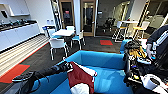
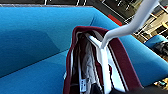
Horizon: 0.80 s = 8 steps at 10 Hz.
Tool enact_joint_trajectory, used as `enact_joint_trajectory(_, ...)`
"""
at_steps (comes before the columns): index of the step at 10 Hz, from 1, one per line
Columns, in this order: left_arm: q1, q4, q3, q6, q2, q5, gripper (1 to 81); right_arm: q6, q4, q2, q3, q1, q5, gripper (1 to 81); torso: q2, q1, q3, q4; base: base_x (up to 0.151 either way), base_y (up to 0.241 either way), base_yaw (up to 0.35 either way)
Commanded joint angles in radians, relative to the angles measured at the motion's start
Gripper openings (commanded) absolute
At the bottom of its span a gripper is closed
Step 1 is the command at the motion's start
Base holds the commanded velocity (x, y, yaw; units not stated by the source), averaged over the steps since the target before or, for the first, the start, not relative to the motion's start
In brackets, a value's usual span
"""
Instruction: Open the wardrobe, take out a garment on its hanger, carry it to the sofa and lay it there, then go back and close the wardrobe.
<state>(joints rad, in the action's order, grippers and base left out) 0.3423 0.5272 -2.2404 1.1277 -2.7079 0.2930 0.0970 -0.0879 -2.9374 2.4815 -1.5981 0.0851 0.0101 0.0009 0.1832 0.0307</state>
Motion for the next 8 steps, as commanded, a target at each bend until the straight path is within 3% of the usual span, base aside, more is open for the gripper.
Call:
enact_joint_trajectory(1, -0.158, 0.034, 0.015, 0.000, 0.035, -0.015, 1.0, -0.003, -0.013, 0.004, -0.009, 0.009, -0.064, 81.1, 0.000, 0.000, 0.000, 0.000, 0.000, 0.000, 0.000)
enact_joint_trajectory(8, -0.052, 0.036, 0.012, 0.006, 0.160, -0.090, 1.0, -0.003, -0.015, 0.002, -0.009, 0.010, -0.064, 81.1, 0.000, 0.000, 0.000, 0.000, 0.000, 0.000, 0.000)
